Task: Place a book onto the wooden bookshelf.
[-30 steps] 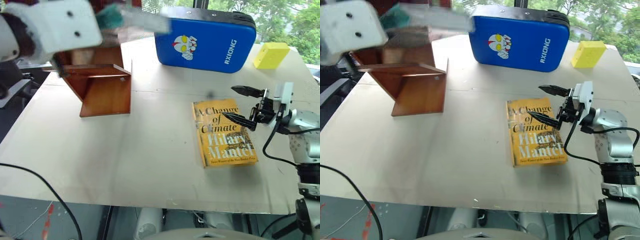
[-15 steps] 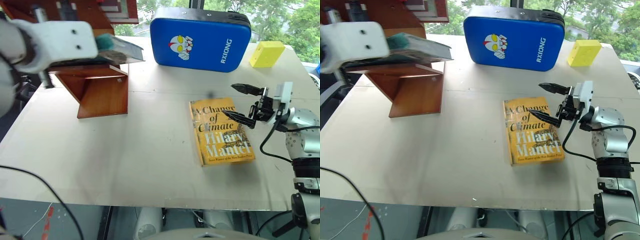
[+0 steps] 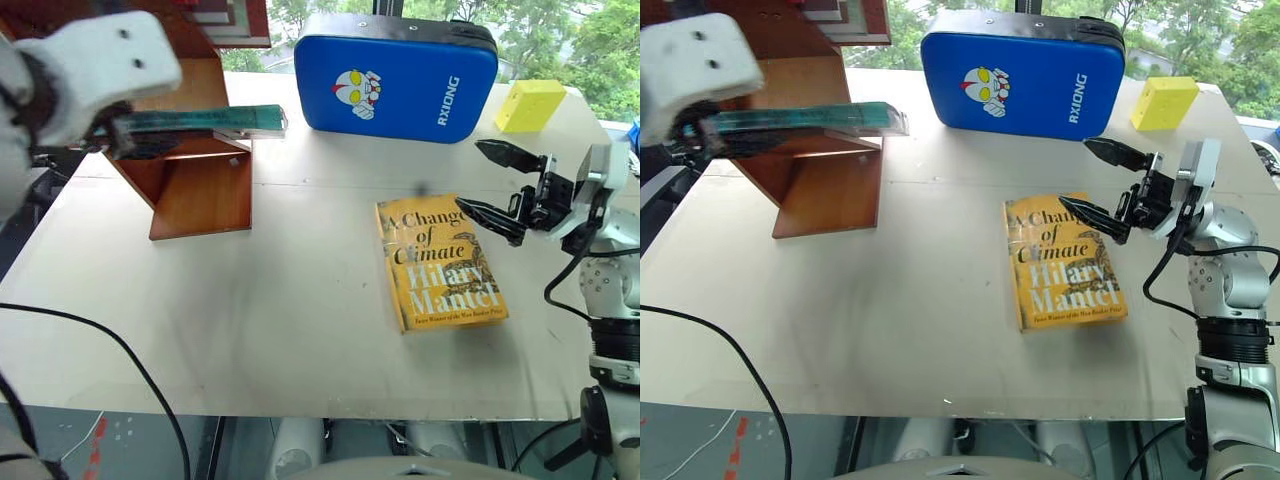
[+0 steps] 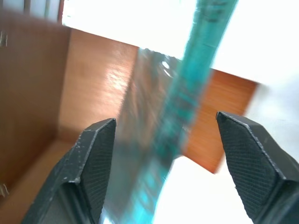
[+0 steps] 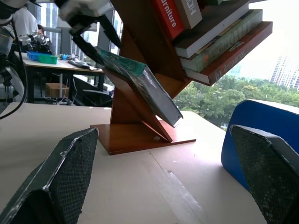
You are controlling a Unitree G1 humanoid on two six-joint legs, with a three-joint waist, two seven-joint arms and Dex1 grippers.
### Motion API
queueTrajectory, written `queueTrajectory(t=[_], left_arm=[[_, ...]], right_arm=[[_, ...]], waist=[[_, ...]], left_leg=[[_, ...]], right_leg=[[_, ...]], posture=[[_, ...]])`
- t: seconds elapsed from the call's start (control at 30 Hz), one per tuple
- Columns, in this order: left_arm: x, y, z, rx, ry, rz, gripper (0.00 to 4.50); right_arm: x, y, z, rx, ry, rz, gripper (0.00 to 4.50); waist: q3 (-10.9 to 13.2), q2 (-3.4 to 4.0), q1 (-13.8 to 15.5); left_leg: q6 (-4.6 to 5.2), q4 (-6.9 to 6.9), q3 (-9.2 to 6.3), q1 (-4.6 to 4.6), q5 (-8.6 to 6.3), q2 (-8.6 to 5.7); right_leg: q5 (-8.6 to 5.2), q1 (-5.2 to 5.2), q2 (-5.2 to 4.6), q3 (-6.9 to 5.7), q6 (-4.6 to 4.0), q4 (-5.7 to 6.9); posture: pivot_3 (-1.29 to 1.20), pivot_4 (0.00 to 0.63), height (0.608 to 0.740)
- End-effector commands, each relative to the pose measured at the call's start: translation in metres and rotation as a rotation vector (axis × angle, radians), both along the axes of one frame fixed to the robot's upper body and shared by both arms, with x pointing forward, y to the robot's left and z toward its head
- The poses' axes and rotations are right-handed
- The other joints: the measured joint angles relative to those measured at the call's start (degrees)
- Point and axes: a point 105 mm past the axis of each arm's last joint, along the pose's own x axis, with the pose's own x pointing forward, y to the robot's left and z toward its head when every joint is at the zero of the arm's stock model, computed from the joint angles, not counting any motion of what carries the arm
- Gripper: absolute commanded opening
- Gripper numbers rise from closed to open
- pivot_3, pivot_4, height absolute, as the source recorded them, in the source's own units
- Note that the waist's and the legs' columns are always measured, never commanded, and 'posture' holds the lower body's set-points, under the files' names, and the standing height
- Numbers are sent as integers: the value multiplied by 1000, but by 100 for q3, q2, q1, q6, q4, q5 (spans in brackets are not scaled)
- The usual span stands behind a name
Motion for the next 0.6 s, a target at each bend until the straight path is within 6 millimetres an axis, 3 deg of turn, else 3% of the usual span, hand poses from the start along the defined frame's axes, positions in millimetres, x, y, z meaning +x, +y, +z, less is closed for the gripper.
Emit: queueTrajectory(t=[0.03,0.2,0.3,0.43,0.53,0.6], left_arm=[[-37,-1,6,-92,12,-34,3609],[-85,-35,-3,-439,108,-257,3609],[-97,-49,-21,-547,107,-406,3609],[-86,-65,-71,-759,76,-460,3609],[-70,-79,-89,-934,4,-466,3609],[-49,-76,-101,-1036,-76,-411,3609]], right_arm=[[-8,2,20,1,-52,5,4500],[-8,5,28,8,-47,19,4500],[-7,5,31,13,-43,21,4500],[-8,2,36,25,-40,5,4500],[-13,-1,40,43,-38,-3,4500],[-16,0,44,44,-38,-3,4500]], waist=[[0,1,-2],[-3,-6,39],[-13,11,25],[-19,11,35],[-28,-12,42],[-34,-10,46]], left_leg=[[1,0,5,2,-1,6],[0,29,-12,-4,0,11],[1,49,-14,2,-1,11],[-2,66,-29,13,0,6],[-2,80,-41,2,0,7],[-2,80,-45,5,0,4]], right_leg=[[0,-2,-1,5,0,2],[0,8,-2,-18,0,13],[-1,23,-3,-13,3,14],[2,43,3,-24,-1,20],[4,49,3,-30,0,20],[5,53,0,-27,0,17]], posture=[[0,150,740],[0,150,740],[0,150,740],[0,150,740],[0,150,740],[0,150,740]])
